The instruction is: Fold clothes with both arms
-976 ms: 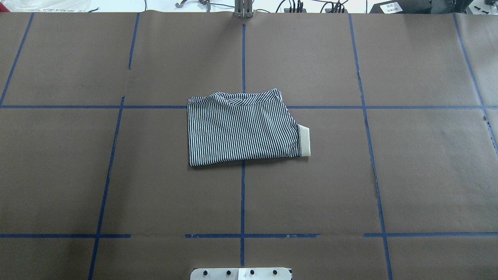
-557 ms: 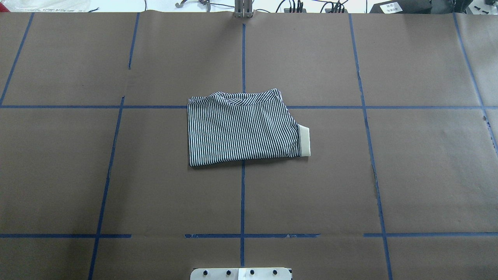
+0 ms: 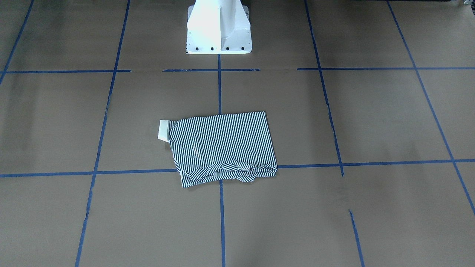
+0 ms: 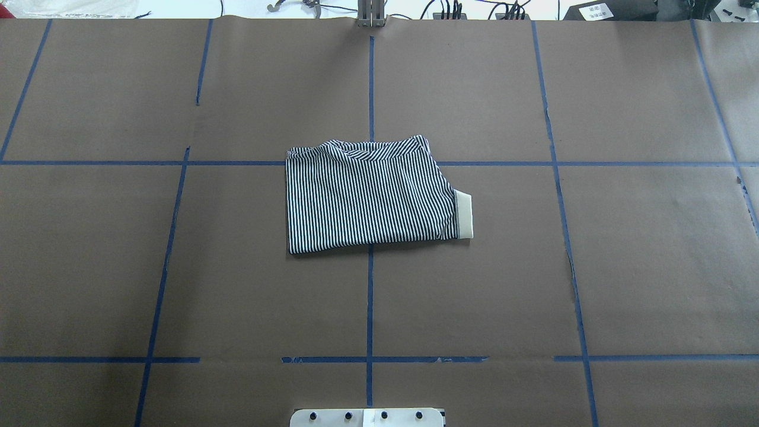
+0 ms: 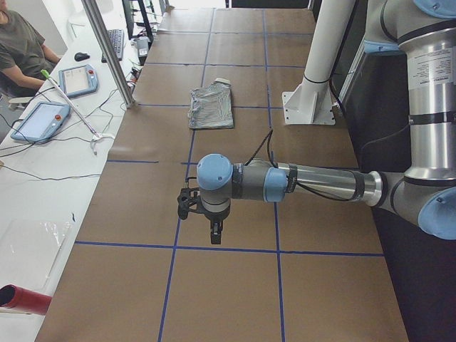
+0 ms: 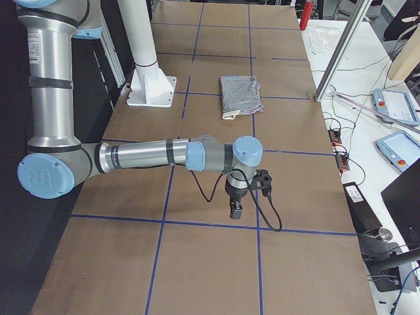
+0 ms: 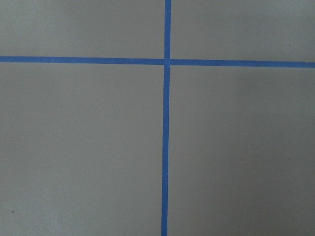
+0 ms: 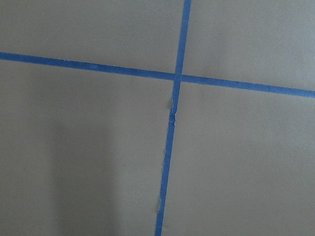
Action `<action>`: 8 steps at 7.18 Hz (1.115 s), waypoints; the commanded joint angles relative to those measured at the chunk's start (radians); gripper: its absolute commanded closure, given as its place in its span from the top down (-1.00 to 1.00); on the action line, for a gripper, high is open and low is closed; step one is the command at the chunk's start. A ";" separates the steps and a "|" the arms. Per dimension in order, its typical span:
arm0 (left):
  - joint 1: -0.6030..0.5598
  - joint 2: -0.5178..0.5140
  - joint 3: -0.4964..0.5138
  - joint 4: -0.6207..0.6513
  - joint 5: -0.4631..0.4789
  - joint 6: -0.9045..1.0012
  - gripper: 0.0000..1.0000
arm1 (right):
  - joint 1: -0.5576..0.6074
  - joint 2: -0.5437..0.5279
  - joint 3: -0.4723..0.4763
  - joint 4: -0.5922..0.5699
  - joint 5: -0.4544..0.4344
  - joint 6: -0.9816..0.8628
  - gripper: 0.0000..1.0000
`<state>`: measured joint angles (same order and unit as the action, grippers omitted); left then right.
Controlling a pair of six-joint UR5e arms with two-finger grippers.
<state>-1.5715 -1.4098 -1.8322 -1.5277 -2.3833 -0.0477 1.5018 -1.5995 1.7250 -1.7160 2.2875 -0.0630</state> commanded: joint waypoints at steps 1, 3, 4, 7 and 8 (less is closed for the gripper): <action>-0.001 0.000 -0.006 -0.002 -0.001 0.000 1.00 | 0.000 -0.005 -0.016 -0.001 0.070 -0.001 1.00; -0.001 0.003 -0.002 -0.002 0.012 -0.001 1.00 | 0.000 -0.007 -0.016 0.001 0.070 -0.003 1.00; -0.001 0.011 0.007 -0.058 0.077 -0.001 1.00 | 0.000 -0.007 -0.016 0.001 0.069 -0.003 1.00; 0.001 0.015 0.016 -0.080 0.141 -0.001 1.00 | 0.000 -0.007 -0.016 0.001 0.069 -0.001 1.00; 0.001 0.017 0.021 -0.075 0.139 -0.001 1.00 | 0.000 -0.007 -0.018 0.001 0.069 -0.001 1.00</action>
<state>-1.5715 -1.3939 -1.8173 -1.6087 -2.2438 -0.0486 1.5018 -1.6061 1.7084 -1.7150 2.3558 -0.0650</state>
